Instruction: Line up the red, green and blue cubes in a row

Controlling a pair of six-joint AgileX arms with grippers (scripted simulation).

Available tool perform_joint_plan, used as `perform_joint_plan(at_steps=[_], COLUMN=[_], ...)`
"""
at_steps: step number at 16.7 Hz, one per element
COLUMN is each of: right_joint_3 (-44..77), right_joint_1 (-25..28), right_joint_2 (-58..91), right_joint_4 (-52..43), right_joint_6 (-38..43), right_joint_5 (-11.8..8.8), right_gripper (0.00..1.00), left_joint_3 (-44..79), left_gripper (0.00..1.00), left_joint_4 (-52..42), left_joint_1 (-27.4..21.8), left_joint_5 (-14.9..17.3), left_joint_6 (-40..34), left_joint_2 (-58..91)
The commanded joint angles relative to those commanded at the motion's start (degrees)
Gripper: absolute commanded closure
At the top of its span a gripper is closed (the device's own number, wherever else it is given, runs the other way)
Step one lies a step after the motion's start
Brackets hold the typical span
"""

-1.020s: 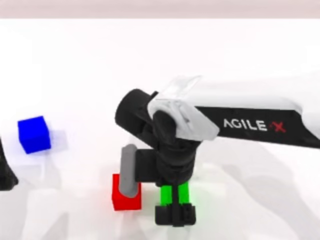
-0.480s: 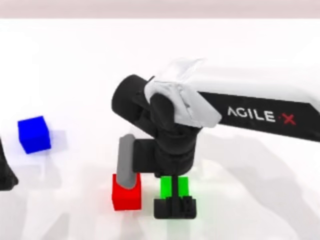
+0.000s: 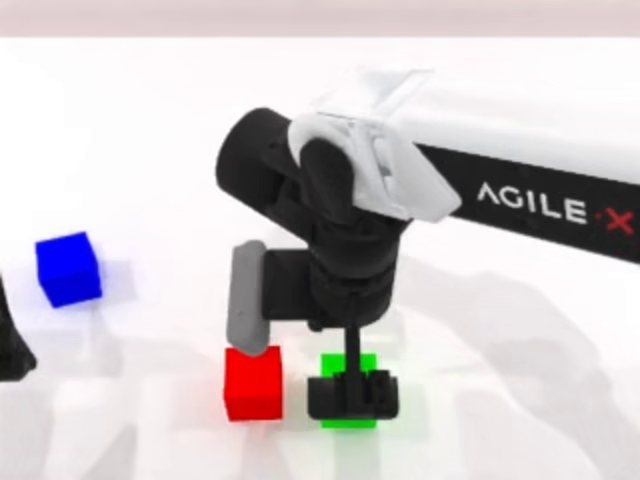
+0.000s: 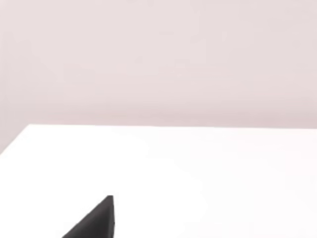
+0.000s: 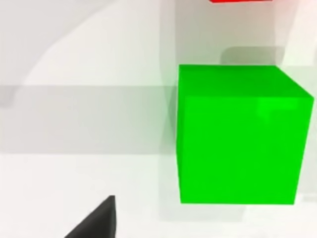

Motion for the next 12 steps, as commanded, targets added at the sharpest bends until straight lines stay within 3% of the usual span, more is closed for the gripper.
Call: perform_joint_plan(at_steps=[6,12], right_joint_3=[-6.51,-27.86], right_joint_1=[-4.37,-17.44], right_joint_2=[-8.68,-37.39], right_joint_4=[6.31,23.12], right_joint_6=[2.51,11.23], right_joint_5=[-0.73,-2.44], right_gripper=[0.00,0.00], left_joint_3=[7.74,28.97], left_gripper=[0.00,0.00], left_joint_4=[-5.60,-21.22], left_joint_1=[-0.52,-1.37], left_joint_5=[0.21,0.12], left_joint_6=[6.26,23.41], left_joint_2=[7.93,34.95])
